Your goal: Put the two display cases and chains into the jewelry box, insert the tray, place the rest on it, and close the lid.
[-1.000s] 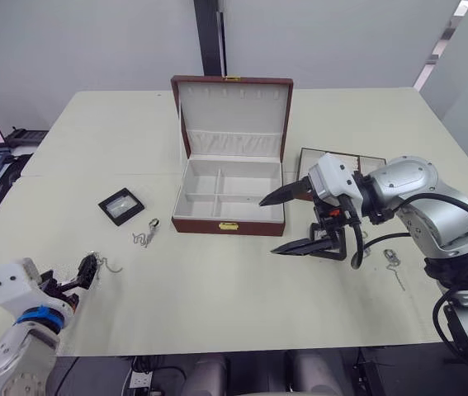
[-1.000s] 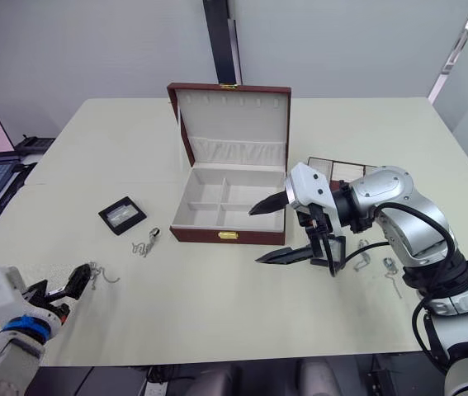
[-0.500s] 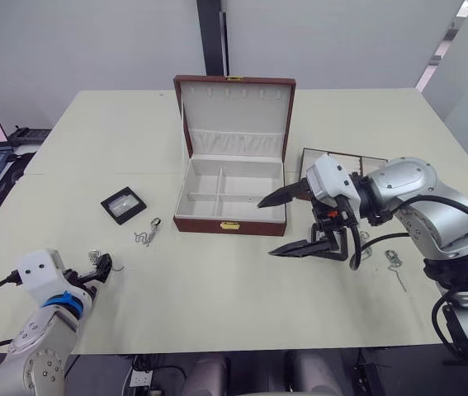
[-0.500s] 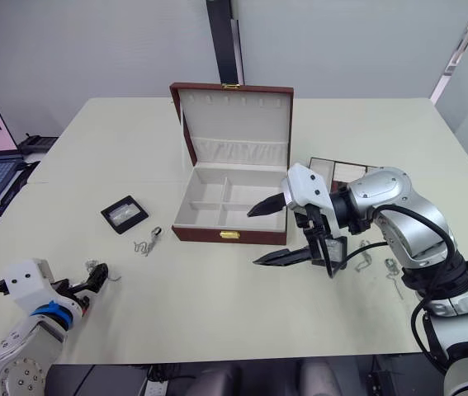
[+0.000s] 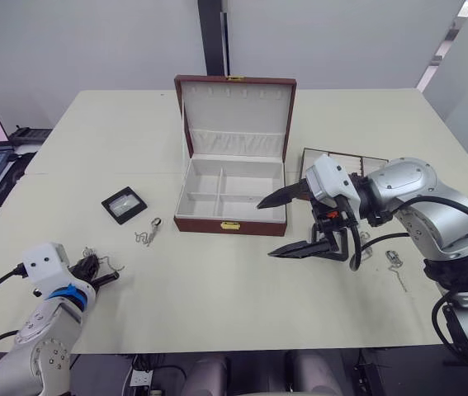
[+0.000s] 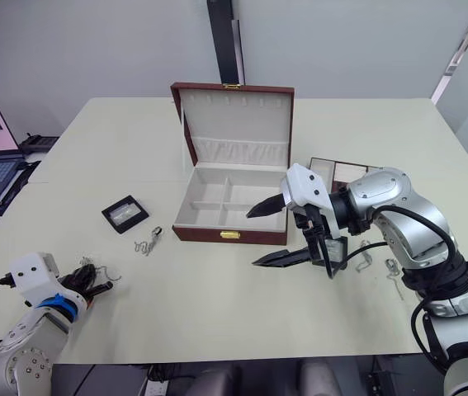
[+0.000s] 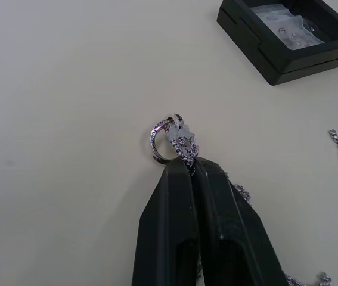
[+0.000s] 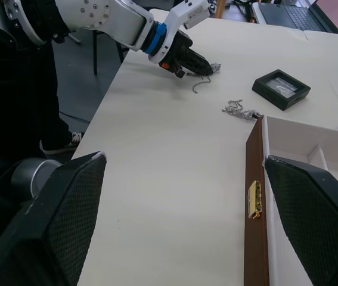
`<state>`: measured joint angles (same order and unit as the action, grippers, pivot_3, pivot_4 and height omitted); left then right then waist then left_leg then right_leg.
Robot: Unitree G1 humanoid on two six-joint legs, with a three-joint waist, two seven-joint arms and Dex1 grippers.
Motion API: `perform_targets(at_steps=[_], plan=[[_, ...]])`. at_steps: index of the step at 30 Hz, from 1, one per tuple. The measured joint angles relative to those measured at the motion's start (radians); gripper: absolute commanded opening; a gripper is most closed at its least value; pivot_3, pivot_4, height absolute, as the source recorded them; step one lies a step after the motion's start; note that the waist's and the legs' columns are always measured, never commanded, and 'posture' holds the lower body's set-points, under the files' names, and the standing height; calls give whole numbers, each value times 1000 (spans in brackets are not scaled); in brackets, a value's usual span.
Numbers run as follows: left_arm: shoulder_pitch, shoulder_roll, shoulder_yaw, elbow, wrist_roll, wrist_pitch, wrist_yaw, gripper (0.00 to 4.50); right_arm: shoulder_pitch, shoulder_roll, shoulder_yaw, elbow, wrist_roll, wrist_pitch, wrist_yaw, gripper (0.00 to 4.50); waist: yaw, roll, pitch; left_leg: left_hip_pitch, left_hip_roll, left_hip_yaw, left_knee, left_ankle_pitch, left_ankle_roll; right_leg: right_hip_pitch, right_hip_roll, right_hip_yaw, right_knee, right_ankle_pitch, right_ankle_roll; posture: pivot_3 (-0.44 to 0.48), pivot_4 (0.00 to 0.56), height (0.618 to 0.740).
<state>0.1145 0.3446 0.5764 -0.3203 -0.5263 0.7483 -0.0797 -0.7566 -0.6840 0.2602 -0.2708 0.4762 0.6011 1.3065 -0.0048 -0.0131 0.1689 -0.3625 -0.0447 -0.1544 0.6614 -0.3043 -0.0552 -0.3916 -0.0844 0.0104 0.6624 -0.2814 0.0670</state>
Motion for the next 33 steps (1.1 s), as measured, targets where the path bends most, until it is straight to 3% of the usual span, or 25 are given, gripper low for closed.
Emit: perform_targets(at_steps=[4,8,14,20,26,33], plan=[[72,60,-7,-12,20,-42,-81,55,7,-7,-4,-9,0,0,-6,4500,-2,0,0,0,0,0,-1,0,0,-1,0,1,-1,0,0,0,150,740],[143,180,-6,-110,10,-83,-231,55,40,-6,-7,-22,-3,1,-48,4500,0,0,1,-2,1,0,-1,0,0,-3,0,1,-1,0,0,0,150,740],[103,317,2,-167,-97,-50,-391,55,50,4,-13,-50,-10,11,-134,4500,2,1,1,-2,0,0,-1,-2,3,-3,-1,1,-1,0,0,0,150,740],[-166,463,-55,-132,-177,42,-455,55,58,46,-2,-79,-37,97,-270,4500,0,2,2,-2,0,0,-1,-2,2,-3,2,0,0,0,-1,0,150,740],[-462,493,-222,-9,-191,163,-453,55,47,77,8,-84,-68,124,-335,4500,-14,1,2,-3,-1,-1,-2,0,-1,-6,3,1,0,1,-1,0,150,740],[-735,467,-388,184,-131,227,-443,55,23,117,32,-77,-125,125,-399,4500,-30,1,2,-8,-1,1,-1,1,-2,-13,3,4,3,1,-1,0,150,740]])
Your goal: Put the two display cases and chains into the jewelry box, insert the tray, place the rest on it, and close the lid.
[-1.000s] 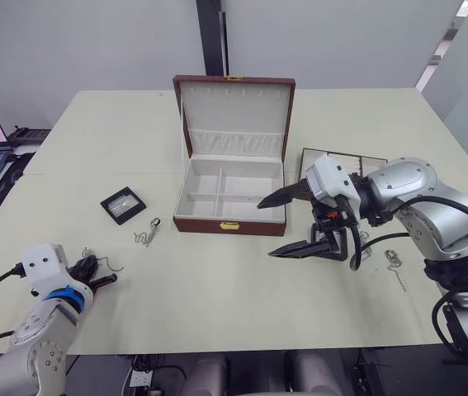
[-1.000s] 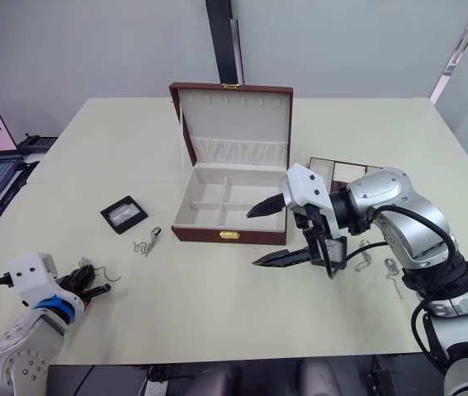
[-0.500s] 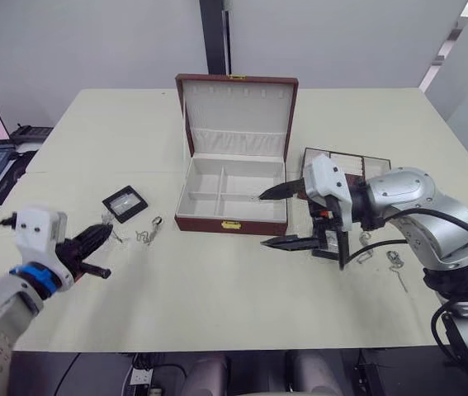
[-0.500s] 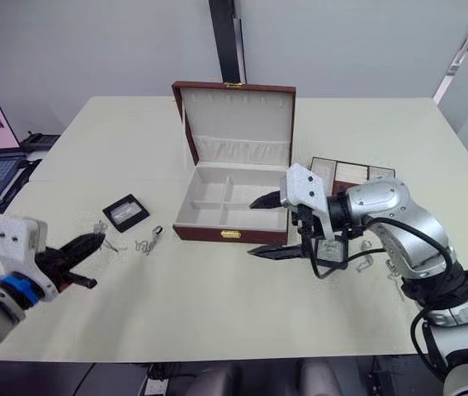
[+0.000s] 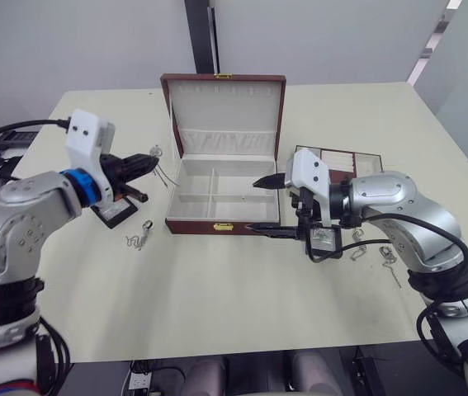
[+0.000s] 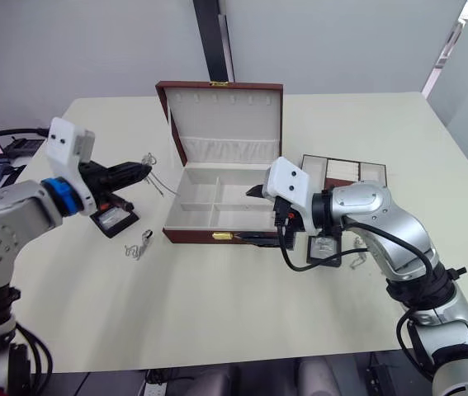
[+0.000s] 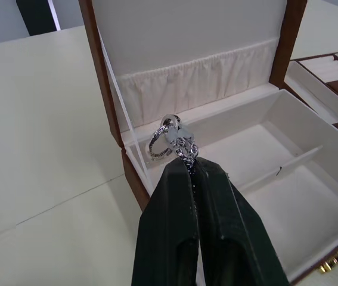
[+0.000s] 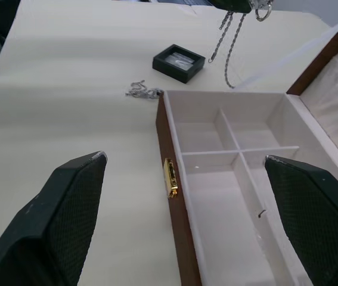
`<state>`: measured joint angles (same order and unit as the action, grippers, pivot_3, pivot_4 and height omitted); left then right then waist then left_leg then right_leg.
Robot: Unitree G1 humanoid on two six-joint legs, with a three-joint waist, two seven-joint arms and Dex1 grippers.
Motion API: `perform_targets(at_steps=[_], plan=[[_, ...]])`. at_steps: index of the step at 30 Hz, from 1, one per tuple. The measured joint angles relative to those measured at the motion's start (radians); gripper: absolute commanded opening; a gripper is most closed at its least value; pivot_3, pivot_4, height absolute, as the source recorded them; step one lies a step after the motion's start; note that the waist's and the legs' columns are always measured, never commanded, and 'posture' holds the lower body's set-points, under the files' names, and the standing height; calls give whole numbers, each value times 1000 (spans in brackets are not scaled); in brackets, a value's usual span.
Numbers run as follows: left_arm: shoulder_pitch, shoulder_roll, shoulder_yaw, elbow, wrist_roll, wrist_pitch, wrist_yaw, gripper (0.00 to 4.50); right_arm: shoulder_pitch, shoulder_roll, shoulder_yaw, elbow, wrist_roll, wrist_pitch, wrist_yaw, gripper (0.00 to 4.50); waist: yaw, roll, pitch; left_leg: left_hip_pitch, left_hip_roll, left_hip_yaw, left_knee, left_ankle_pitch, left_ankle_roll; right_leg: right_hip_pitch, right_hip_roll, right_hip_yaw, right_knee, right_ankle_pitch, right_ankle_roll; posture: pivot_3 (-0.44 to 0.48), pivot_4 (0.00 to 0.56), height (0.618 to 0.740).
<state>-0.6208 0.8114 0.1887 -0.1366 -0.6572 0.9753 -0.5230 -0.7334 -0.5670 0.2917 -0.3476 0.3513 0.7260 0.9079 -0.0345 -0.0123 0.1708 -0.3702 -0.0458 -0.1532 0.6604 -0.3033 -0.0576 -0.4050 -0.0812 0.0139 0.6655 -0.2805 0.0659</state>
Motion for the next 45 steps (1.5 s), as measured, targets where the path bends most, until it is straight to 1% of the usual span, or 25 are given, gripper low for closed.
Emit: perform_targets(at_steps=[5,10,14,18,23,26,33,35,38,42,45], plan=[[-137,-90,-112,157,73,-5,-11,55,-23,38,8,28,-46,4,-57,4500,1,0,0,-1,0,0,1,0,-1,-1,0,0,0,0,0,0,150,740],[-195,-141,-186,295,175,-67,-19,55,-26,47,7,39,-60,11,-82,4500,-1,0,0,-3,0,0,0,0,-1,-4,0,0,0,0,-1,0,150,740],[-217,-180,-204,384,236,-114,-27,55,-25,53,7,39,-63,26,-92,4500,0,0,0,-6,-1,-1,1,1,-1,-6,0,-1,0,1,-1,0,150,740],[-238,-227,-202,464,261,-150,-39,55,-25,61,7,38,-63,35,-105,4500,1,0,0,-8,-1,-2,2,1,-2,-7,0,-2,0,1,-1,0,150,740],[-265,-259,-202,530,295,-167,-41,55,-25,60,7,38,-64,47,-110,4500,0,0,0,-9,-1,-1,2,1,-2,-7,0,-2,1,1,-1,0,150,740],[-281,-273,-200,567,317,-178,-34,712,-25,61,7,38,-63,49,-112,4500,-1,0,0,-9,-1,-1,3,1,-2,-7,0,-2,1,1,-1,0,150,740],[-284,-286,-179,573,329,-175,-33,2942,-25,60,7,38,-63,61,-123,4500,-2,0,0,-9,-1,-2,3,1,-2,-8,0,-2,2,1,-1,0,150,740],[-282,-285,-171,547,328,-168,-34,3621,-24,60,7,38,-63,66,-124,4500,-2,0,0,-9,-1,-2,3,1,-2,-8,0,-2,2,1,-1,0,150,740],[-245,-265,-152,431,316,-131,-40,4475,-23,60,5,37,-62,74,-128,4500,-7,0,0,-9,-1,-2,3,1,-2,-9,0,0,4,1,-1,0,150,740],[-169,-212,-113,260,277,-60,-59,4475,-22,60,2,38,-57,83,-134,4500,-15,0,0,-10,-2,1,4,2,-3,-16,-3,0,12,1,-1,0,150,740],[-109,-175,-73,161,234,-37,-85,4475,-19,45,-2,36,-57,73,-129,4500,-20,0,0,-10,-2,2,4,4,-5,-16,-3,0,14,1,-1,0,150,740]])
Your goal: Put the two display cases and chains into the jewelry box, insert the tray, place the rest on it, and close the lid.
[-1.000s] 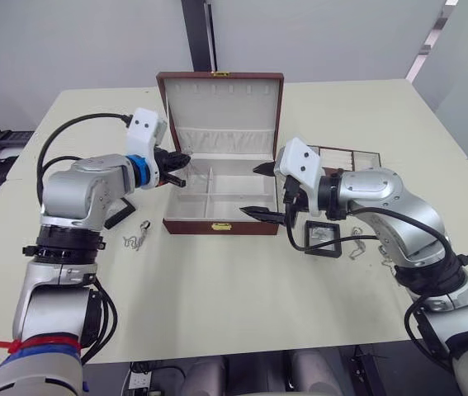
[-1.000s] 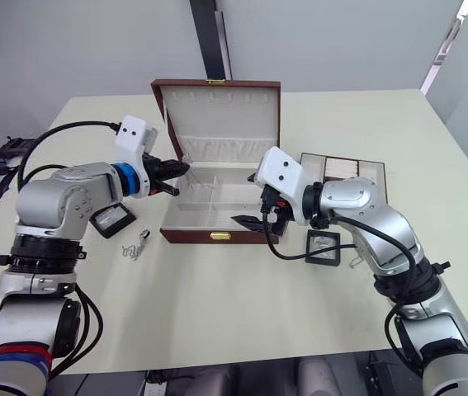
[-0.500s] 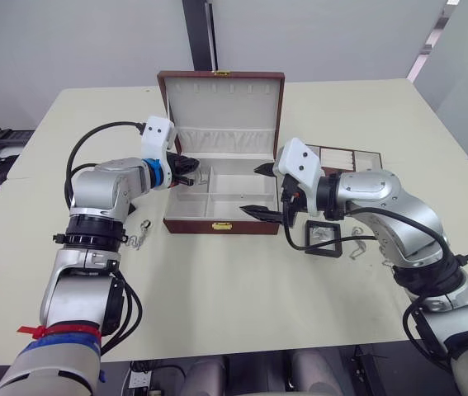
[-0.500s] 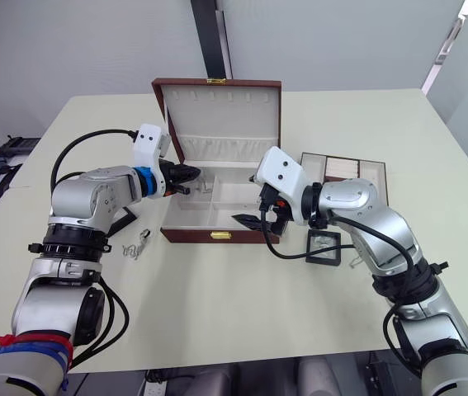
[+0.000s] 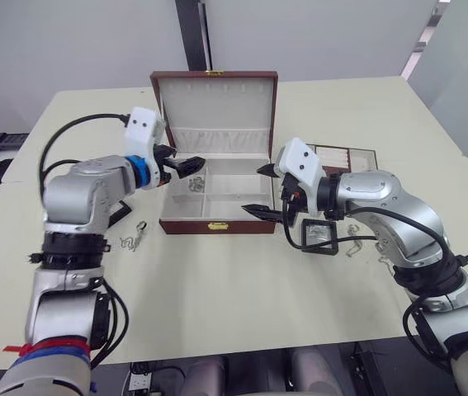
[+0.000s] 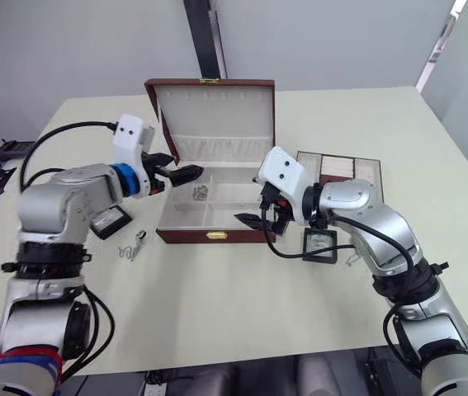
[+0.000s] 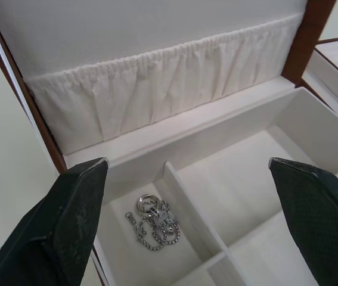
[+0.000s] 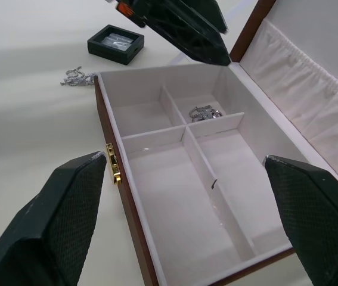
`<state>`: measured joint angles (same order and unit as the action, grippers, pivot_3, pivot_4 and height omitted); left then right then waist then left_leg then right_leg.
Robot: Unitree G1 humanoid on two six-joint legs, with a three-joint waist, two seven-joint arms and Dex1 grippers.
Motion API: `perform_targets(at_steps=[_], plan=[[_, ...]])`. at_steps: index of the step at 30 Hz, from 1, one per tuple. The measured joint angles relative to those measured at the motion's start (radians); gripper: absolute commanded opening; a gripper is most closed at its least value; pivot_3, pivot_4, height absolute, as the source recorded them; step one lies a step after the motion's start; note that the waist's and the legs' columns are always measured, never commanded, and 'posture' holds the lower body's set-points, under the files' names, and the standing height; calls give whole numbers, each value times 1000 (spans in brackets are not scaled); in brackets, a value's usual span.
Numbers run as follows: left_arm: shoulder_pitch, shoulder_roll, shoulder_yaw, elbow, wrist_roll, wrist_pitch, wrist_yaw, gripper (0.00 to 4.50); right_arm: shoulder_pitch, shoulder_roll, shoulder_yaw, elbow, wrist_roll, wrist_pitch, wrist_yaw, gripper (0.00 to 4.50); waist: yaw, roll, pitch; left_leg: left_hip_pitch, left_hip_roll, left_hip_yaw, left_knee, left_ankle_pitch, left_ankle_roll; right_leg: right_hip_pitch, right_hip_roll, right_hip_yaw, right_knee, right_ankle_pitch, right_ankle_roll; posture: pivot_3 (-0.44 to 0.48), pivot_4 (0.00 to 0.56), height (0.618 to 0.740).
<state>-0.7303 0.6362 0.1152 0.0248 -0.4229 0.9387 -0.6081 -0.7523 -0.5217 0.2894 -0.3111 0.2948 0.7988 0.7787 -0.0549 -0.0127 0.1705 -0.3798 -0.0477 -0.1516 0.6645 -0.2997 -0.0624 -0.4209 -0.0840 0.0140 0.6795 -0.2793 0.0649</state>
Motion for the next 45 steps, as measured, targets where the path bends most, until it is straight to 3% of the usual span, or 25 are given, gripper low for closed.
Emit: perform_targets(at_steps=[7,11,18,23,29,35,45], plan=[[240,125,179,-210,-114,-50,-143,4475,82,-99,-53,-17,-29,-134,27,4500,0,0,0,0,3,1,-1,0,0,0,0,0,-1,0,0,0,150,740],[456,174,360,-264,-123,-142,-189,4475,188,-193,-135,-40,-30,-212,63,4500,3,0,0,0,4,4,-1,0,0,0,0,1,-1,0,0,0,150,740],[865,172,609,-264,-80,-297,-259,4475,365,-350,-348,-36,-18,-298,122,4500,20,0,0,2,5,13,-2,-3,5,1,0,2,-1,0,-1,0,150,740],[1045,120,703,-192,-57,-410,-282,4475,568,-445,-499,29,-36,-406,179,4500,33,-1,0,9,5,14,-2,-5,9,10,0,2,-5,0,-1,0,150,740],[1153,99,730,-67,-29,-541,-304,4475,835,-508,-674,96,-42,-508,289,4500,38,-2,0,16,5,16,-3,-7,12,17,0,2,-7,-1,-1,0,150,740],[1170,101,729,-17,-31,-581,-326,4475,1000,-554,-783,189,-74,-591,382,4500,36,-3,0,16,5,18,-3,-7,12,18,0,2,-7,-1,-1,0,150,740],[1178,102,725,-7,-41,-580,-357,4475,1045,-563,-823,217,-71,-585,455,4500,26,-3,0,17,6,17,-3,-7,12,18,1,2,-7,-1,-1,0,150,740]])
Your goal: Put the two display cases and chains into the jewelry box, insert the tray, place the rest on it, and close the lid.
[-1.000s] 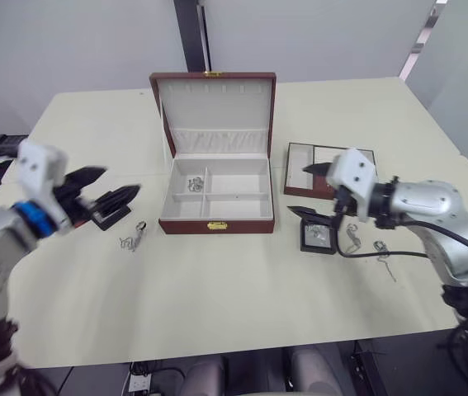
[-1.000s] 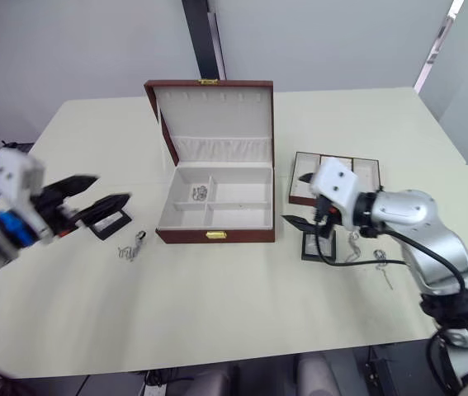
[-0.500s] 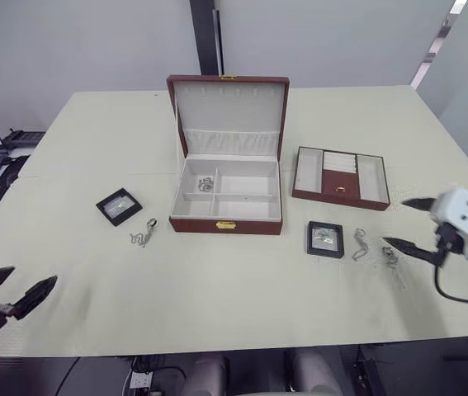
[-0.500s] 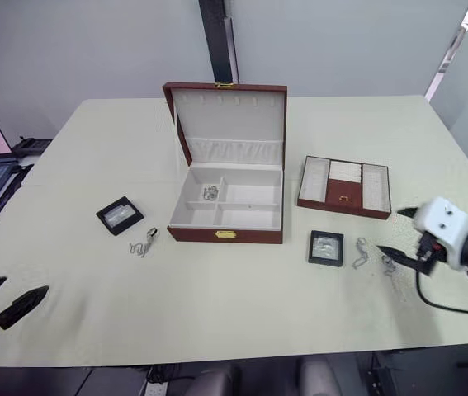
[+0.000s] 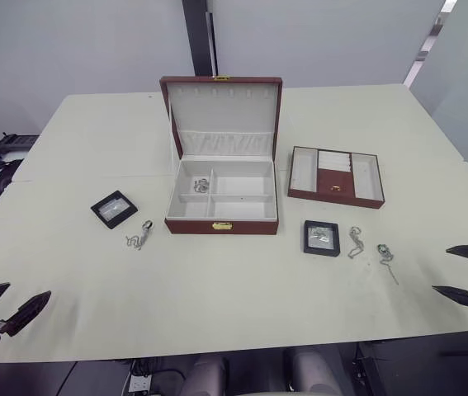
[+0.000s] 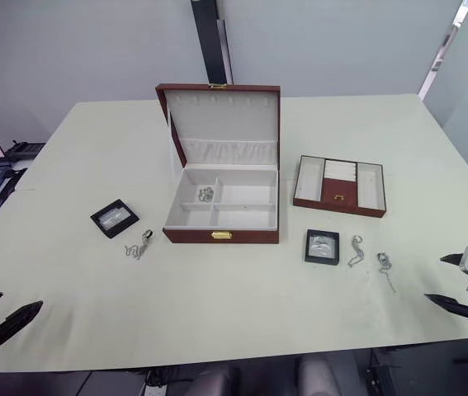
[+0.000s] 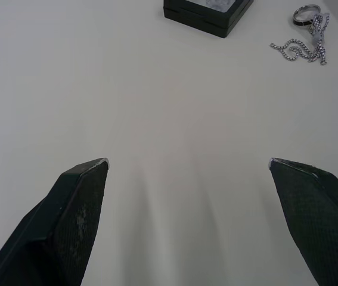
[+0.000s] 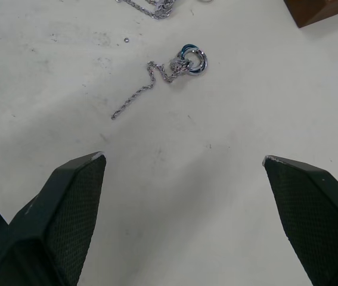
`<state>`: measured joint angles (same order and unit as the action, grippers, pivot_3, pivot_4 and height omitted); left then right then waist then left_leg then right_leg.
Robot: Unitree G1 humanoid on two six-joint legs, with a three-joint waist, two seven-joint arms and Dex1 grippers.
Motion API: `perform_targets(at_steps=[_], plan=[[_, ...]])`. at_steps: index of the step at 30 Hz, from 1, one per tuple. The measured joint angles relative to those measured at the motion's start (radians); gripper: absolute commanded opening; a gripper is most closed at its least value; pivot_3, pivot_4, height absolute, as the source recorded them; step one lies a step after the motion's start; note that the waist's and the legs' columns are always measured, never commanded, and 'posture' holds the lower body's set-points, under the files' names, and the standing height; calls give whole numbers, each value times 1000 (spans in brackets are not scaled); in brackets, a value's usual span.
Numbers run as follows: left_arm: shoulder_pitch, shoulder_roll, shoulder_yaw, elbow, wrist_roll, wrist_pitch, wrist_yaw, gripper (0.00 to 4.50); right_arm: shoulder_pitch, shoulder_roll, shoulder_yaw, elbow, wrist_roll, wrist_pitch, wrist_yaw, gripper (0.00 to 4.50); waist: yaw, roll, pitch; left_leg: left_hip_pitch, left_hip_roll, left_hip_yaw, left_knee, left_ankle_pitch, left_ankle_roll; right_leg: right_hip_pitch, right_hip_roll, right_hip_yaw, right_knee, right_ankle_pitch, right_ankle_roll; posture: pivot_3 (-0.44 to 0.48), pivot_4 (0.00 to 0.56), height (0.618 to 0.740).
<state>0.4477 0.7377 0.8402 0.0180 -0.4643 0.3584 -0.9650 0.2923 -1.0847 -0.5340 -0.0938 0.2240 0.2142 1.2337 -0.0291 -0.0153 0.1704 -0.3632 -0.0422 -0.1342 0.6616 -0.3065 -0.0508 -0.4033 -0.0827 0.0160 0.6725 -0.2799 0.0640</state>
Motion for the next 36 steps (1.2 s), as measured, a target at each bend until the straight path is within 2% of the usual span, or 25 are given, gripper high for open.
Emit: perform_targets(at_steps=[30,36], plan=[[-19,17,-28,40,3,-49,-30,4475,-39,-6,43,-19,-6,36,-4,4500,0,0,0,0,0,0,0,0,0,0,0,0,0,0,0,0,150,740],[-17,16,-31,26,0,-61,-30,4475,-115,-6,71,-60,7,55,-16,4500,0,0,0,0,1,0,0,0,0,0,0,0,0,0,0,0,150,740]])
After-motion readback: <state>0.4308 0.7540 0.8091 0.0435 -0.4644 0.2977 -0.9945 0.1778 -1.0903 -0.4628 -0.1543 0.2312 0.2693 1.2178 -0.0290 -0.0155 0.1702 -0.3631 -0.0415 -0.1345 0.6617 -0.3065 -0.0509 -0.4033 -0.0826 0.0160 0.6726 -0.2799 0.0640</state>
